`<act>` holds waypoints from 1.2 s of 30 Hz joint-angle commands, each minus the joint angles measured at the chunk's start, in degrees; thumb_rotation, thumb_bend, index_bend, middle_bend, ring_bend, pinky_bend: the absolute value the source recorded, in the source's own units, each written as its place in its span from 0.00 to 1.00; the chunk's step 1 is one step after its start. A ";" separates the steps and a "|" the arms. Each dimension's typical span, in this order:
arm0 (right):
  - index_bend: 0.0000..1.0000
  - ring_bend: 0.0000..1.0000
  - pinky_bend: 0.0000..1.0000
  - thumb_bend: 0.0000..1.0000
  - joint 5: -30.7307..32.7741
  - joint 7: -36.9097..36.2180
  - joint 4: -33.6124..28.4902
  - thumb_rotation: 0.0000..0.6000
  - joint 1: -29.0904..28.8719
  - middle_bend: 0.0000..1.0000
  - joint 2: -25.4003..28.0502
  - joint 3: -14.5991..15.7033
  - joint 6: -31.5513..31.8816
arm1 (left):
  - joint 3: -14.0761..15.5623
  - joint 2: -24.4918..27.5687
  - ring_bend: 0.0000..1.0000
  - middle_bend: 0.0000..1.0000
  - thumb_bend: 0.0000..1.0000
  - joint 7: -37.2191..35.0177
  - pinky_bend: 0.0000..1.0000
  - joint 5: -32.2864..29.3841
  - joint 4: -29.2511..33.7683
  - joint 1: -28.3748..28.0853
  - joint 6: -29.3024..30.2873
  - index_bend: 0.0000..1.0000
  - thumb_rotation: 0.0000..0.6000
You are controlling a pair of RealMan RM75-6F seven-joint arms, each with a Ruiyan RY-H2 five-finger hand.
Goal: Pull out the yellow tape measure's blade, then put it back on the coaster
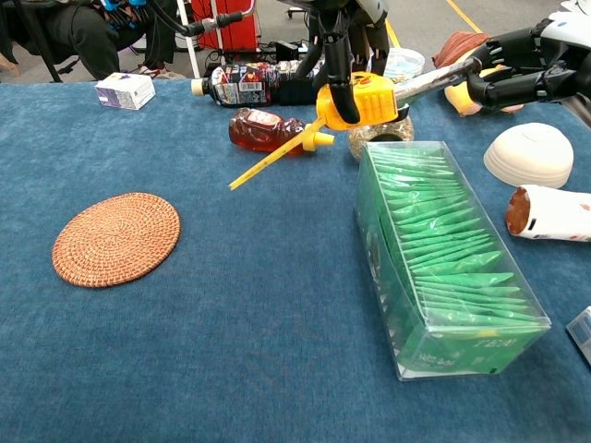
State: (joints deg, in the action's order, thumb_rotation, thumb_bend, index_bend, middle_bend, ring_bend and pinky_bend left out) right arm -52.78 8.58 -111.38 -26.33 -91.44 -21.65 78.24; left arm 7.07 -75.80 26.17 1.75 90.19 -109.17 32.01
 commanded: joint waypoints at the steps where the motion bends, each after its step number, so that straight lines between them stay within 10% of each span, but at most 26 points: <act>1: 0.53 0.22 0.26 0.58 -0.03 -0.11 -0.06 0.97 0.08 0.27 0.10 -0.09 0.07 | 0.16 0.27 0.53 0.51 0.33 -0.05 0.54 0.41 0.26 0.27 0.32 0.60 0.98; 36: 0.54 0.22 0.26 0.58 0.89 -5.87 0.46 0.97 3.47 0.28 3.81 -1.61 0.34 | 5.05 11.82 0.53 0.52 0.34 -1.23 0.54 14.39 9.78 13.05 3.73 0.60 0.97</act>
State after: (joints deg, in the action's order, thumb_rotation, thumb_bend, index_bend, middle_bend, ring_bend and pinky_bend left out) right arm -51.93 2.79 -110.98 -22.94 -87.72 -23.20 78.57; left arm 11.95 -64.25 24.86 15.90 99.80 -96.35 35.77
